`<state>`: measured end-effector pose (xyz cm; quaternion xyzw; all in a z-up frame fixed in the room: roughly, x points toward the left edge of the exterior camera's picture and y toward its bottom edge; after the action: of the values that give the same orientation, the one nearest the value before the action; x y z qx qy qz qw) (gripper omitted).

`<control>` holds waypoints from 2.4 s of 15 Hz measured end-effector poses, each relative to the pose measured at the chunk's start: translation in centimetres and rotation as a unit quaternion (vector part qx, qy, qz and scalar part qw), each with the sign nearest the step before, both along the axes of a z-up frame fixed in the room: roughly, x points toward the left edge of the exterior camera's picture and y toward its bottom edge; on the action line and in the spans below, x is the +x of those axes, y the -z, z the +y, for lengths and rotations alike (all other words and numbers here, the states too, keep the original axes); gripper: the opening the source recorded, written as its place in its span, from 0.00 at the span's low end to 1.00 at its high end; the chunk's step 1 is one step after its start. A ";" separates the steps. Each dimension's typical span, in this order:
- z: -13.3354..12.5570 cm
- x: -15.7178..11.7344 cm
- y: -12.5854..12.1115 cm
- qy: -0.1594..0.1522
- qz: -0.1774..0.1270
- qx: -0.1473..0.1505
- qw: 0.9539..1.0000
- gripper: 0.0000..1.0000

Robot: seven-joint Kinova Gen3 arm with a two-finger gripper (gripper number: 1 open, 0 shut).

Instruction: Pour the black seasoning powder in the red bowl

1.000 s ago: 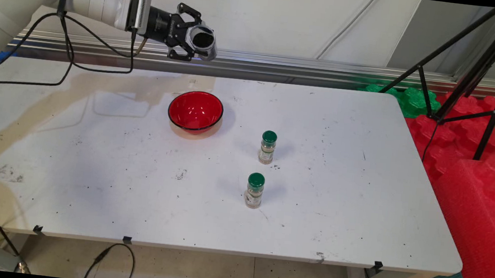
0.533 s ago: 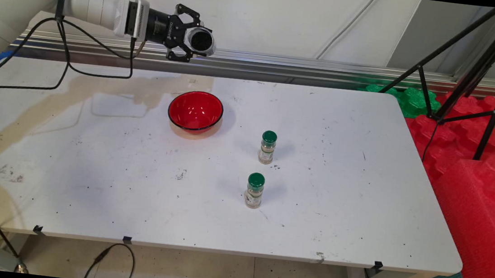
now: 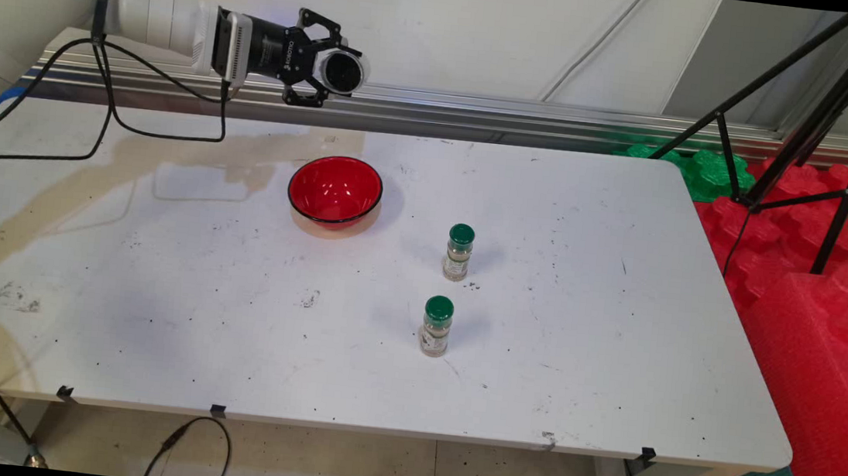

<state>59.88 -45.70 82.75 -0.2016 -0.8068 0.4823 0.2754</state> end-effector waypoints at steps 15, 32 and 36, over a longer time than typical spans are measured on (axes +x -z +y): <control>1.3 -0.7 0.5 0.031 -0.066 -0.075 0.994 0.00; 2.6 -1.5 0.7 0.073 -0.166 -0.175 0.968 0.00; 2.8 -1.7 0.7 0.084 -0.188 -0.198 0.958 0.00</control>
<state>58.14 -42.91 82.04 -0.4065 -0.7122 0.5611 0.1127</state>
